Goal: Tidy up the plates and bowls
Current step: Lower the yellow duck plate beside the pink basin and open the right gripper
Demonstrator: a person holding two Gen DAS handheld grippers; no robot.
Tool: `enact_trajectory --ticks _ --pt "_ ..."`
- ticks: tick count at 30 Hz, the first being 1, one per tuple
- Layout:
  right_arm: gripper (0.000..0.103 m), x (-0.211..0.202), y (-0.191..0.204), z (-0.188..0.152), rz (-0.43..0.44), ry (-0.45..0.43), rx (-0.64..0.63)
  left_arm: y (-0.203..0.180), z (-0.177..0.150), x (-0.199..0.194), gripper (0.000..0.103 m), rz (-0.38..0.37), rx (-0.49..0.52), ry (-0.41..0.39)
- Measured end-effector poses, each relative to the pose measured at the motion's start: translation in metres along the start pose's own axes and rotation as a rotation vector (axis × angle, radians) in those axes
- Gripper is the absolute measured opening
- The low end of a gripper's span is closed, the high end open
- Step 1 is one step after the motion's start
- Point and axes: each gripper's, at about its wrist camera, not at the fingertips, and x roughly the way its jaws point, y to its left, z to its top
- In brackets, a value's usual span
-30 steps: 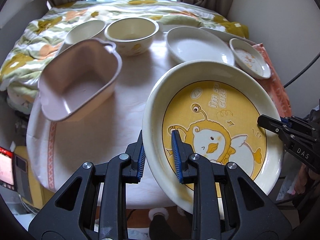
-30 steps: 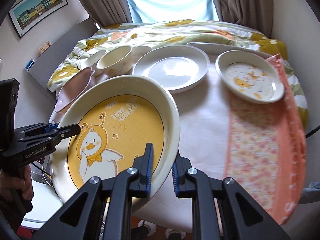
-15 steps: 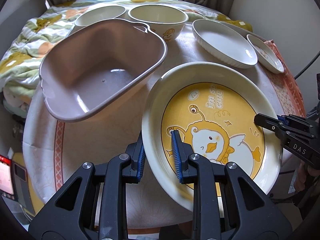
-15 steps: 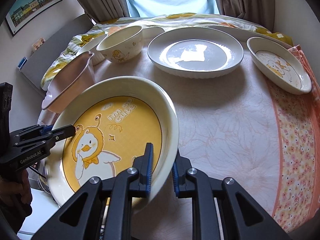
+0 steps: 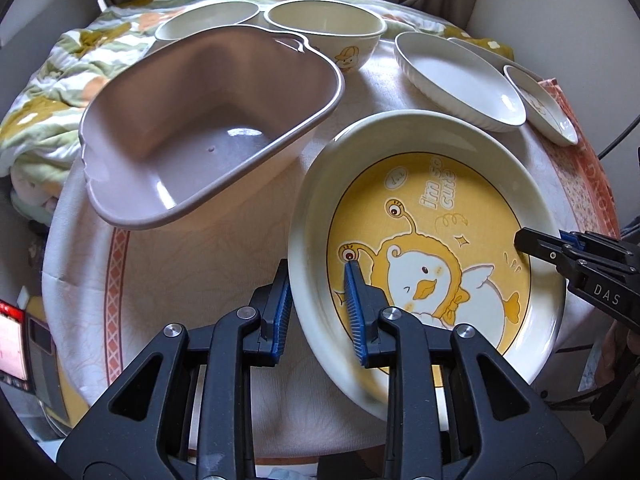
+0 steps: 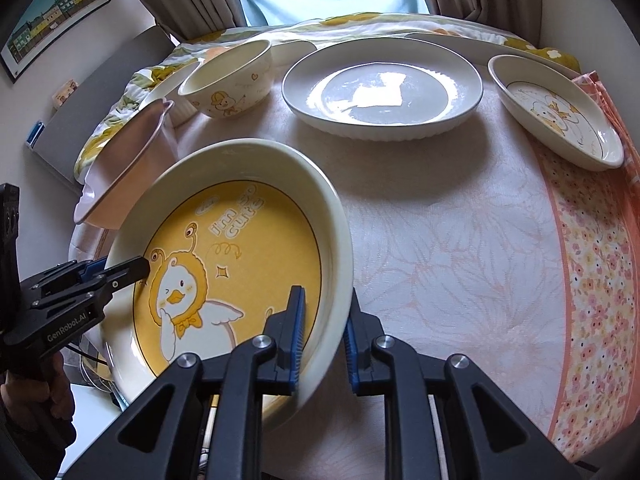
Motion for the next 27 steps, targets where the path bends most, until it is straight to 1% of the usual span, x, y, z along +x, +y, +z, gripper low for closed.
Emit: enact_trajectory --ticks 1,2,3,4,5,6,7,8,10,11,12,13,14,16,18,21,23,25,27 --pt "0.028 0.000 -0.001 0.000 -0.014 0.000 0.007 0.001 0.000 0.000 0.025 -0.006 -0.003 0.008" --pt "0.043 0.000 -0.002 0.000 -0.023 -0.003 0.012 0.002 -0.001 0.000 0.026 -0.008 -0.010 0.015" --pt "0.063 -0.001 -0.003 -0.001 -0.022 -0.011 0.018 0.003 -0.001 -0.001 0.027 -0.004 -0.015 0.021" --pt "0.072 -0.002 -0.005 -0.003 -0.019 -0.018 0.030 0.004 -0.002 -0.001 0.036 0.005 -0.017 0.027" --pt "0.087 -0.003 -0.007 -0.004 -0.013 -0.022 0.046 0.004 -0.003 -0.002 0.061 0.015 -0.020 0.030" --pt "0.092 -0.005 -0.009 -0.006 -0.010 -0.027 0.059 0.004 -0.005 -0.004 0.079 0.023 -0.024 0.025" --pt "0.092 -0.007 -0.011 -0.008 -0.012 -0.035 0.068 0.005 -0.007 -0.008 0.101 0.025 -0.031 0.009" --pt "0.092 -0.010 -0.012 -0.010 -0.014 -0.044 0.071 0.006 -0.009 -0.014 0.103 0.023 -0.041 -0.013" --pt "0.093 -0.017 -0.012 -0.013 -0.018 -0.062 0.064 0.005 -0.011 -0.023 0.103 0.021 -0.050 -0.012" --pt "0.095 -0.022 -0.012 -0.015 -0.024 -0.072 0.056 0.004 -0.011 -0.026 0.103 0.026 -0.052 -0.004" --pt "0.100 -0.027 -0.011 -0.016 -0.031 -0.084 0.049 0.002 -0.012 -0.032 0.103 0.024 -0.055 0.000" --pt "0.102 -0.036 -0.010 -0.016 -0.039 -0.105 0.039 0.001 -0.012 -0.039 0.103 0.013 -0.057 -0.003" --pt "0.102 -0.043 -0.009 -0.016 -0.044 -0.123 0.030 -0.001 -0.011 -0.049 0.103 -0.001 -0.056 -0.015" --pt "0.102 -0.064 -0.008 -0.014 -0.059 -0.170 0.010 -0.008 -0.010 -0.073 0.103 -0.007 -0.041 -0.053" --pt "0.102 -0.085 -0.008 -0.009 -0.057 -0.200 0.000 -0.015 -0.006 -0.096 0.103 -0.005 -0.032 -0.095" --pt "0.102 -0.116 -0.008 0.003 -0.072 -0.240 -0.011 -0.023 0.003 -0.124 0.103 -0.044 -0.034 -0.160" --pt "0.102 -0.138 -0.008 0.011 -0.082 -0.274 -0.019 -0.029 0.011 -0.138 0.103 -0.055 -0.029 -0.193" --pt "0.102 -0.159 -0.008 0.021 -0.091 -0.305 -0.030 -0.038 0.023 -0.150 0.103 -0.042 -0.012 -0.222" --pt "0.102 -0.175 -0.012 0.033 -0.097 -0.296 -0.054 -0.045 0.034 -0.158 0.103 -0.012 -0.008 -0.247"
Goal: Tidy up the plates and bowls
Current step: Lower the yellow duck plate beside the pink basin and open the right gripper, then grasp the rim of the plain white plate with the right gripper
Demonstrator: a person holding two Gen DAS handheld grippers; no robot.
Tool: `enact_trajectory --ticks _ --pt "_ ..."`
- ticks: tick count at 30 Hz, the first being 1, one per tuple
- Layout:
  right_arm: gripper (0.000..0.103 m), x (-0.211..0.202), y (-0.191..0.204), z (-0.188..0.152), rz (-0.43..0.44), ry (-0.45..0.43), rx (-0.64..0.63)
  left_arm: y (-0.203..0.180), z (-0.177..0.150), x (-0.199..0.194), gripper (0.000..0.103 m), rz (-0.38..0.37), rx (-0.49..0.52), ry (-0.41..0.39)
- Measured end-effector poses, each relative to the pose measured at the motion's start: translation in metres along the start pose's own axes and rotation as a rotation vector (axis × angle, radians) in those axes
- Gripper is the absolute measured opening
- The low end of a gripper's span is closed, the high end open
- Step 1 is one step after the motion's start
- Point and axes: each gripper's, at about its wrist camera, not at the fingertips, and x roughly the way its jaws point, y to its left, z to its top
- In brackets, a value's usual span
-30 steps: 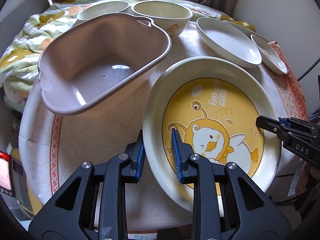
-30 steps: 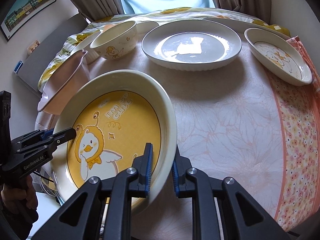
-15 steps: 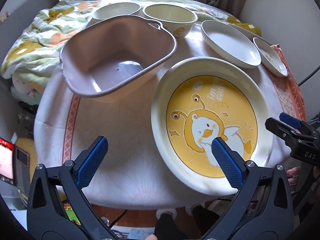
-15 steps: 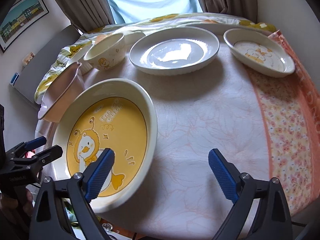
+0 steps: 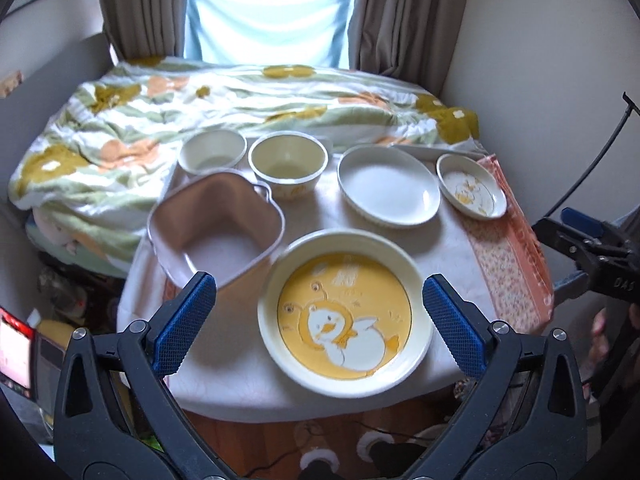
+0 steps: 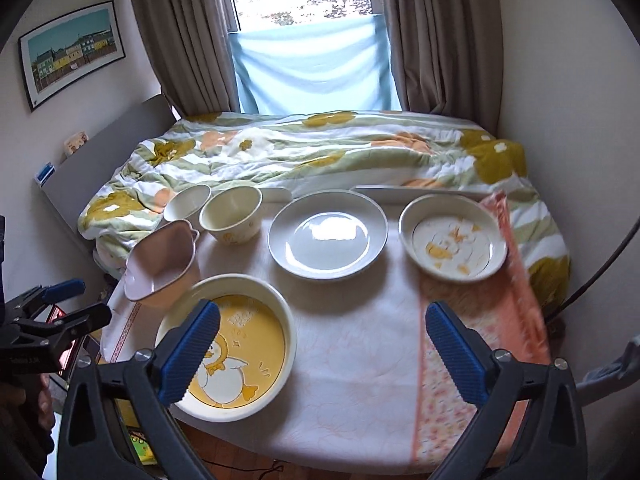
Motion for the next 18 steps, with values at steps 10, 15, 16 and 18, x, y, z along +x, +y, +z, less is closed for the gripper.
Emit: enact_trajectory --ticks 10,15,16,18 --pt "0.102 0.028 -0.061 0.071 0.027 0.045 -0.095 -0.029 0.046 0.040 0.103 0.032 -0.160 0.048" --pt "0.102 0.088 -0.093 0.102 0.103 0.132 -0.194 -0.052 0.064 0.090 0.103 0.055 -0.256 0.075" --pt "0.102 0.102 -0.098 0.107 0.125 0.154 -0.220 -0.056 0.067 0.101 0.102 0.062 -0.270 0.081" --pt "0.097 0.133 -0.104 0.116 0.170 0.202 -0.267 -0.062 0.074 0.128 0.098 0.071 -0.301 0.105"
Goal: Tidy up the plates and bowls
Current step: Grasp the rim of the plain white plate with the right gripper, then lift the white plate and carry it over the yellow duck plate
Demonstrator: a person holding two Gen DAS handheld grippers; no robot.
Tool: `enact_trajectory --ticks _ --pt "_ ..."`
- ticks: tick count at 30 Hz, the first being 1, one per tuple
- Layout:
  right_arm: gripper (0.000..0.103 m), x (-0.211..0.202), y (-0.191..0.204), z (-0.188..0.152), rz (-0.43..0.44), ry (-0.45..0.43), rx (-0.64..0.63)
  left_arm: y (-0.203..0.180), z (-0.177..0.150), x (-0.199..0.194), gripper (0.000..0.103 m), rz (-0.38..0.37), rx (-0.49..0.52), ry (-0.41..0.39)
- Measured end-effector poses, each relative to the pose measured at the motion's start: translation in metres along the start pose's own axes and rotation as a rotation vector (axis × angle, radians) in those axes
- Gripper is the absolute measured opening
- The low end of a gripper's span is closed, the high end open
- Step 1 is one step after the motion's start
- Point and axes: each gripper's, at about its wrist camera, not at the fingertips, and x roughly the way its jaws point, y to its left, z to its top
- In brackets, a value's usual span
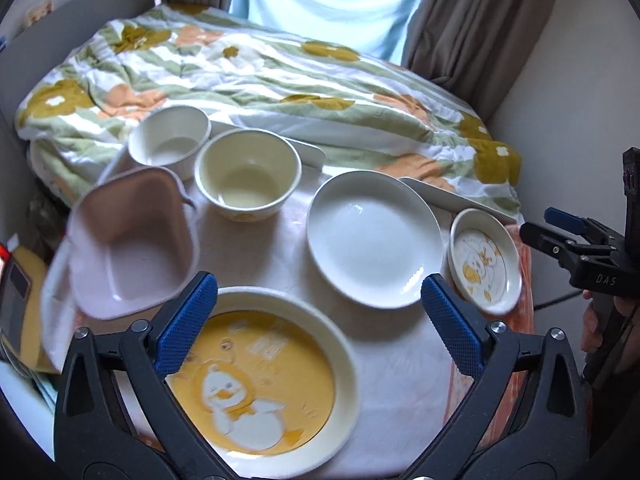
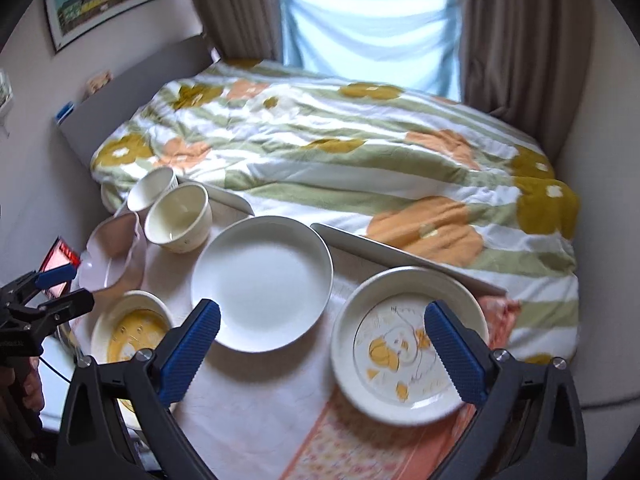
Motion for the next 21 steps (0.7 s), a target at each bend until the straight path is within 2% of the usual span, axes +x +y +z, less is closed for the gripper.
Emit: enact_trajectory --ticks 1,3,5,9,11,12,21 --pt "0.094 0.013 -0.005 0.004 0.027 0.024 -0.020 -0.003 0.003 0.015 0.094 0.001 -0.019 0.020" --pt "0.080 0.046 -0.014 0.013 0.083 0.087 -0.062 -0.009 0.006 0.047 0.084 0.008 -0.052 0.061" --pt "0.069 0.075 -0.018 0.018 0.129 0.141 -0.098 -0.012 0.007 0.073 0.069 0.027 -0.066 0.097" --pt "0.054 0.128 -0.023 0.020 0.193 0.237 -0.150 -0.012 0.007 0.120 0.061 0.040 -0.102 0.162" --pt "0.047 0.147 -0.026 0.019 0.220 0.275 -0.159 -0.011 0.006 0.134 0.052 0.055 -0.112 0.181" --pt "0.043 0.154 -0.027 0.019 0.233 0.288 -0.162 -0.010 0.006 0.139 0.051 0.058 -0.118 0.187" --pt "0.017 0.180 -0.026 0.015 0.307 0.348 -0.214 -0.005 0.004 0.160 0.034 0.078 -0.143 0.220"
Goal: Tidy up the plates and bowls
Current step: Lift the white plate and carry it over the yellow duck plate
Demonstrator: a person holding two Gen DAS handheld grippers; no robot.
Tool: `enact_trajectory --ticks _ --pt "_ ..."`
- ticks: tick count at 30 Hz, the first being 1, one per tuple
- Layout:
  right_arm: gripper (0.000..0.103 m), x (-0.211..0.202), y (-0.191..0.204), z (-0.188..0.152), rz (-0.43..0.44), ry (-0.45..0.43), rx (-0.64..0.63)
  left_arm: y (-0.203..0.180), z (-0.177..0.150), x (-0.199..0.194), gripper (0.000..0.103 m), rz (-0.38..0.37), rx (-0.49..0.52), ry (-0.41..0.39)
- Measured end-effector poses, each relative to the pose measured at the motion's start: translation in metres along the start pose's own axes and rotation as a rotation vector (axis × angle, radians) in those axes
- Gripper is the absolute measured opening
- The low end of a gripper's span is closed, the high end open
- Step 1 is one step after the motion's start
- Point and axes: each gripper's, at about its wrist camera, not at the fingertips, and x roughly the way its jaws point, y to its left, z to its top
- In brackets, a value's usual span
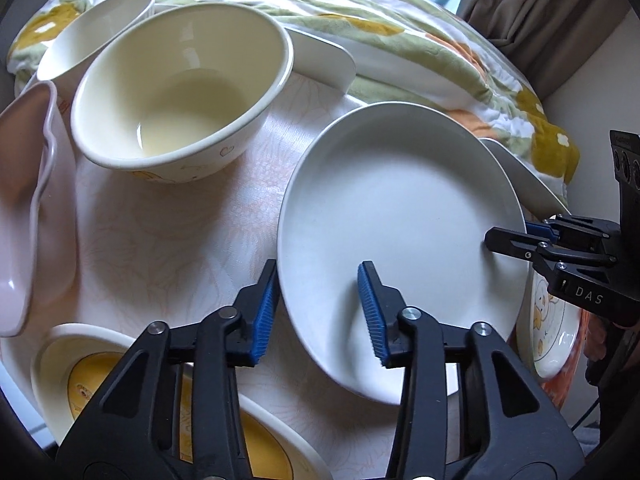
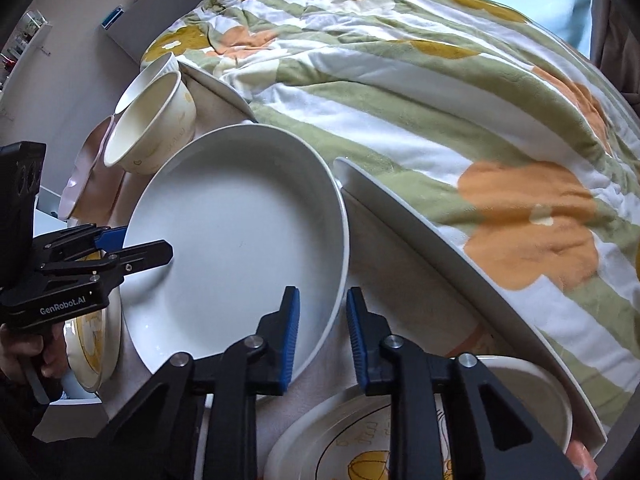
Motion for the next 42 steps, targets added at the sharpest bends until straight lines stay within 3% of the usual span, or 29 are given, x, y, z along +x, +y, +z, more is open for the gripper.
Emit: enact_trajectory --ticks 2,7,26,34,42 --pt "0.017 0.000 0.000 -0.001 0.013 -0.006 -0.001 0.002 0.001 -0.001 0.026 -0.003 -0.008 -0.009" --pt "0.016 0.001 -0.002 0.000 0.028 -0.018 -0.007 0.009 0.000 -0.003 0.020 -0.010 -0.020 -0.013" --pt "0.016 -0.019 0.010 -0.001 0.008 -0.052 -0.008 0.002 -0.001 -0.034 0.020 0.015 -0.004 -0.028" --pt "0.016 -0.048 0.044 -0.010 -0.013 -0.088 0.019 0.015 -0.012 -0.083 0.020 -0.021 0.029 -0.087" --pt "0.016 -0.074 0.112 -0.047 -0.045 -0.153 0.140 0.057 -0.043 -0.133 0.020 -0.086 0.127 -0.093"
